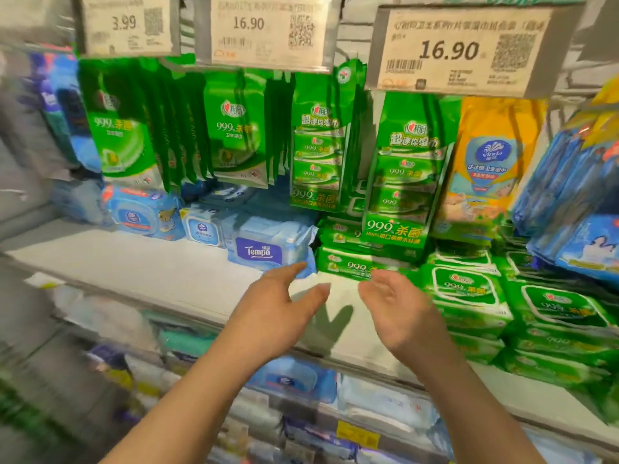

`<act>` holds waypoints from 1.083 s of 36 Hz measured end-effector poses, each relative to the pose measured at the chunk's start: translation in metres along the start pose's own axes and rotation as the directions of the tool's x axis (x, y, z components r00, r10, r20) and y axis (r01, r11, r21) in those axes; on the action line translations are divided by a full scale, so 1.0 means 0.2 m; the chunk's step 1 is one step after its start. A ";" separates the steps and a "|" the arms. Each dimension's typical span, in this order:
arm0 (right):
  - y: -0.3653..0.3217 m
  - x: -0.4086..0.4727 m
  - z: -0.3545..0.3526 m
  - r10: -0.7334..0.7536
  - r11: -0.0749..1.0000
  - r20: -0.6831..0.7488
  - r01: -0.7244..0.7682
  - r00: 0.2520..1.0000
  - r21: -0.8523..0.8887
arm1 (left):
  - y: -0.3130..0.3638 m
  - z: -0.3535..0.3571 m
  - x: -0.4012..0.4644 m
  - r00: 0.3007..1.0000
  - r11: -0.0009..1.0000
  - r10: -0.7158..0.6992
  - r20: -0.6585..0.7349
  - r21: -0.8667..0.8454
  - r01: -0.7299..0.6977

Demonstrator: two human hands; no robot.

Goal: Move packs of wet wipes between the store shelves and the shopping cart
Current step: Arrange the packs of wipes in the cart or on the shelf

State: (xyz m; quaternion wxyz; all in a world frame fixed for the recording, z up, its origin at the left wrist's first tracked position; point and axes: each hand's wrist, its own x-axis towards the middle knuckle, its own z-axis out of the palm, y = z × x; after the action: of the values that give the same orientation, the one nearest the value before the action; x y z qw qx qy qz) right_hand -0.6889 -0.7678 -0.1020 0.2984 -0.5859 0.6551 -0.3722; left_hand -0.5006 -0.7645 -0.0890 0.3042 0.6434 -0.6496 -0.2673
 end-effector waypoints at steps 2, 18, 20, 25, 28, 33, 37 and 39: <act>-0.02 0.00 0.05 -0.031 0.978 0.077 0.046 0.997 -0.202 | -0.05 -0.04 -0.05 0.999 0.997 -0.003 -0.032 0.076 0.005; -0.46 -0.29 0.55 -0.166 0.728 0.334 0.344 0.928 -0.593 | -0.49 -0.66 -0.44 0.981 0.917 -0.066 -0.183 0.376 0.132; -0.54 -0.35 0.67 -0.165 0.722 0.366 0.365 0.916 -0.588 | -0.62 -0.77 -0.52 0.972 0.919 -0.094 -0.214 0.357 0.167; -0.80 -0.51 1.00 -0.212 0.680 0.459 0.467 0.863 -0.564 | -0.92 -1.07 -0.74 0.937 0.900 -0.194 -0.290 0.327 0.287; -0.96 -0.62 1.22 -0.241 0.667 0.515 0.526 0.823 -0.527 | -1.08 -1.25 -0.87 0.908 0.890 -0.249 -0.336 0.290 0.352; -1.18 -0.77 1.56 -0.329 0.619 0.584 0.636 0.743 -0.460 | -1.29 -1.50 -1.09 0.861 0.867 -0.342 -0.376 0.226 0.443; -1.32 -0.90 1.83 -0.335 0.610 0.668 0.694 0.664 -0.383 | -1.50 -1.66 -1.23 0.796 0.827 -0.434 -0.422 0.163 0.538; -1.38 -0.95 1.95 -0.311 0.602 0.713 0.711 0.628 -0.364 | -1.61 -1.73 -1.29 0.758 0.805 -0.473 -0.448 0.128 0.579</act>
State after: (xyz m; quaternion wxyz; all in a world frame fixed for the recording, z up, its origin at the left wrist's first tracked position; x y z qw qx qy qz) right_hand -0.1896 -0.6432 -0.0924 0.1467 -0.9031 0.4035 -0.0101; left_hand -0.0311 -0.5003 -0.1077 0.2537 0.8751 -0.3944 -0.1199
